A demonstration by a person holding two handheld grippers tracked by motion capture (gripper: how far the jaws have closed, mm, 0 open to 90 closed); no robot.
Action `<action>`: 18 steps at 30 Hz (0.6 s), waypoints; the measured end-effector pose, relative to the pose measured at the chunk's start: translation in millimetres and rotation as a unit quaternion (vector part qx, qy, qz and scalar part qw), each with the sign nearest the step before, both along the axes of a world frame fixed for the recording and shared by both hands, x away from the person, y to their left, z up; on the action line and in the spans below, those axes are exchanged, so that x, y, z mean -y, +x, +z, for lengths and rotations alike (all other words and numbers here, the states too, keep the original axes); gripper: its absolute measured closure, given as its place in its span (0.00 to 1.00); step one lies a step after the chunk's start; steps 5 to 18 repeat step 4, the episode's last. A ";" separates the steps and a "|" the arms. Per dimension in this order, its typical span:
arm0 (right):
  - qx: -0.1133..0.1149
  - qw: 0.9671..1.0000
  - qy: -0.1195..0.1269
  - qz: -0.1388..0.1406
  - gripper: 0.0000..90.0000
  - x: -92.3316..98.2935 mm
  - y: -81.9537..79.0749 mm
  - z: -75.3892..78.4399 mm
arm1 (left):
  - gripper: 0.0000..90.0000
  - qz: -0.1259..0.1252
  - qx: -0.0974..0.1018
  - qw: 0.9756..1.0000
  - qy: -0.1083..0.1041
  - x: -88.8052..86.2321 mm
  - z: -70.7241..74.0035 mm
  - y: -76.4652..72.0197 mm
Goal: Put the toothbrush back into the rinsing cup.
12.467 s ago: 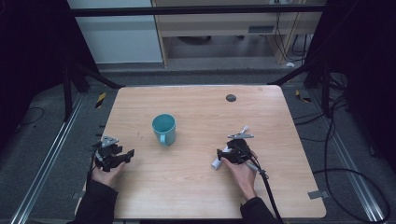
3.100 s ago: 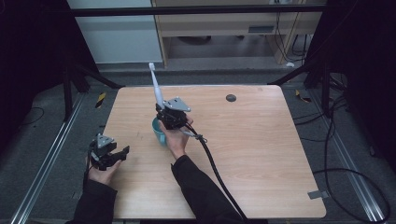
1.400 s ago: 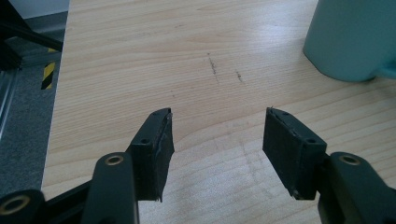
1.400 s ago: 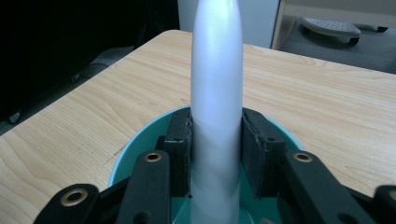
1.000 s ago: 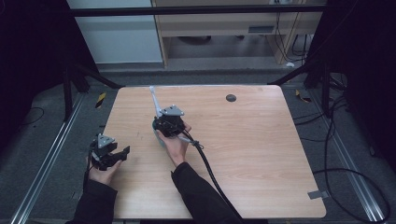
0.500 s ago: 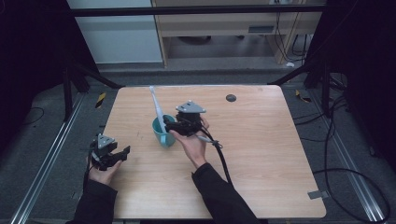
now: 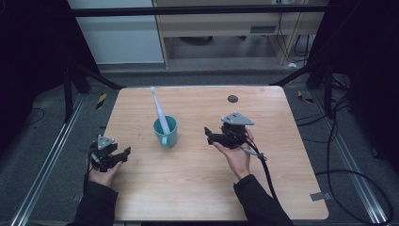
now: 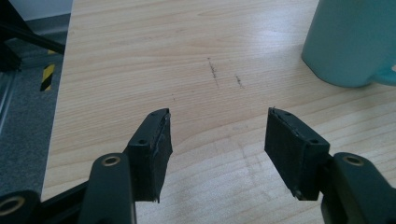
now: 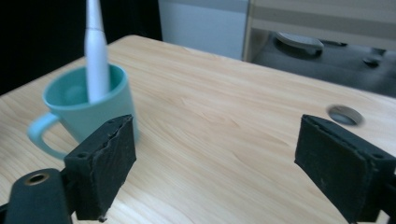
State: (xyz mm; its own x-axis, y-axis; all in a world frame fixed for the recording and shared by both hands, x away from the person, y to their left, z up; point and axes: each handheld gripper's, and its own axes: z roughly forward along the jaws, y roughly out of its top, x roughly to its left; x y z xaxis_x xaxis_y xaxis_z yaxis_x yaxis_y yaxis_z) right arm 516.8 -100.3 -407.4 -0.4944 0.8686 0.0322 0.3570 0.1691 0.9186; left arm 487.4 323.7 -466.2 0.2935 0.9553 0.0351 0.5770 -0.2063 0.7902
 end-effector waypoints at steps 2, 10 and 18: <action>-0.005 1.000 -0.001 -0.004 0.13 12.1 -3.7 -2.3 | 0.45 -0.001 -0.001 1.000 -0.001 0.3 0.0 0.1; -0.006 1.000 -0.002 -0.008 0.13 23.0 -8.5 -4.1 | 0.45 -0.002 -0.001 1.000 -0.001 0.4 0.2 0.0; -0.006 1.000 -0.002 -0.008 0.13 23.0 -8.5 -4.1 | 0.45 -0.002 -0.001 1.000 -0.001 0.4 0.2 0.0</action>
